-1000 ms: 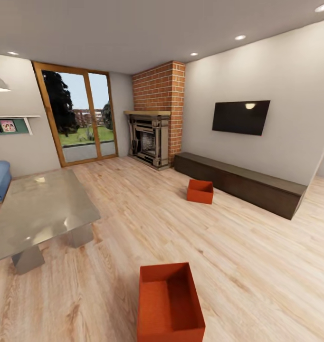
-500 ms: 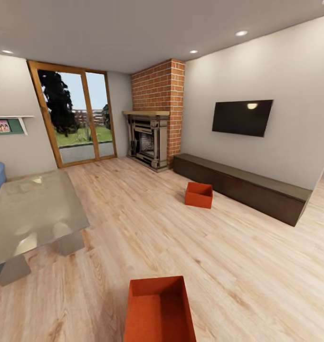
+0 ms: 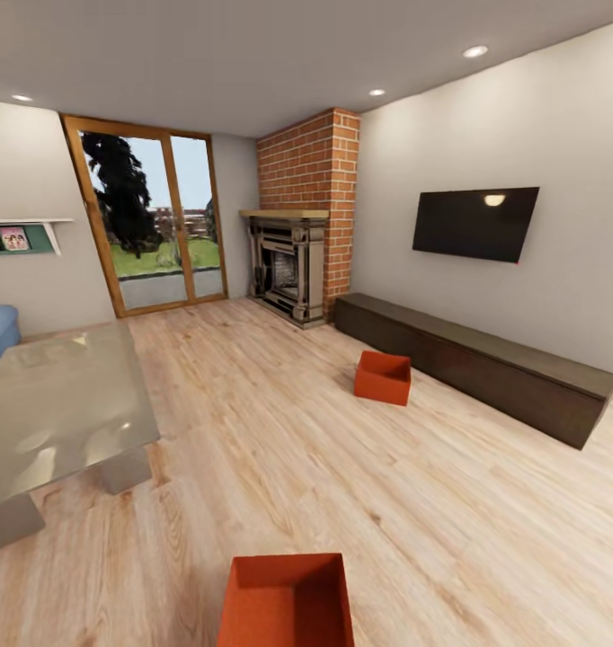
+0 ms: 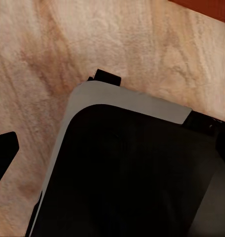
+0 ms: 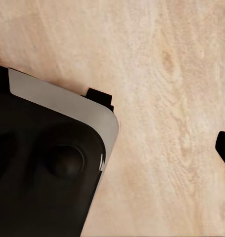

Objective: Move the two storage containers from the living room to the garage. In the garage, place one container on the floor and stack the other container on top of it (either order is fine).

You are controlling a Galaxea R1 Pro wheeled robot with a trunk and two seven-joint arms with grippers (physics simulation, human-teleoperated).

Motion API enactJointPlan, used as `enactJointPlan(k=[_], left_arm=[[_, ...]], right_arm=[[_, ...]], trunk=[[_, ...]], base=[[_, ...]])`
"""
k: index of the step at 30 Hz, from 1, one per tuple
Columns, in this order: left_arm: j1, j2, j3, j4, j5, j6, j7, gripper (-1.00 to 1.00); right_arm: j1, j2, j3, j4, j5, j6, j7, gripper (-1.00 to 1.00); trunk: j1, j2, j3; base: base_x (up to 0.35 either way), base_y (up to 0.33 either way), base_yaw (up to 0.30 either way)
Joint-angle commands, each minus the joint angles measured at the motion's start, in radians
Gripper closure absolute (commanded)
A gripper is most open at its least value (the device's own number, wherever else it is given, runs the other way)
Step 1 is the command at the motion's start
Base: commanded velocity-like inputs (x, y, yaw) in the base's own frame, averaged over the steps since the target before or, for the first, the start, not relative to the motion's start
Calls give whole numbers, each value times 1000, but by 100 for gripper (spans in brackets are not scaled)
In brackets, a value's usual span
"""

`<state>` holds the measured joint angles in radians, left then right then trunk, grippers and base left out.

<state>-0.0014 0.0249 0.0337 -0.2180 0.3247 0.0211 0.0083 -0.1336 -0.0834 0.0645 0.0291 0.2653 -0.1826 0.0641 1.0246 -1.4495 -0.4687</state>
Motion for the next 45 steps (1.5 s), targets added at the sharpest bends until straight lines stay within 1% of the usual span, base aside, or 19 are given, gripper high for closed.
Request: enactJointPlan(k=[1, 11, 24, 35, 41, 45], left_arm=[[0, 0, 3, -1, 2, 2, 1, -100], [0, -2, 5, -2, 3, -4, 1, -100], [0, -4, 9, -3, 8, -7, 2, -100], [0, -5, 10, -1, 9, -6, 2, -100], [0, -6, 9, -1, 7, -7, 2, -100], [0, -6, 9, -1, 7, -7, 2, -100]], right_arm=[[-1, 0, 6, 3, -1, -6, 1, -100], [-1, -7, 7, 2, 9, -6, 2, -100], [-1, -7, 8, 2, 11, -8, 0, -100], [-1, -7, 6, 2, 3, -6, 0, -100], [-1, -7, 5, 2, 0, -6, 0, -100], [-1, -6, 2, 2, -1, -6, -2, -100]], trunk=[[0, 0, -1], [0, 0, -1], [0, 0, -1], [0, 0, -1], [0, 0, -1], [0, 0, -1]], base=[[247, -157, 25], [43, -25, 4], [0, 1, 0], [0, 159, 0], [0, 68, -1], [0, 8, -127]])
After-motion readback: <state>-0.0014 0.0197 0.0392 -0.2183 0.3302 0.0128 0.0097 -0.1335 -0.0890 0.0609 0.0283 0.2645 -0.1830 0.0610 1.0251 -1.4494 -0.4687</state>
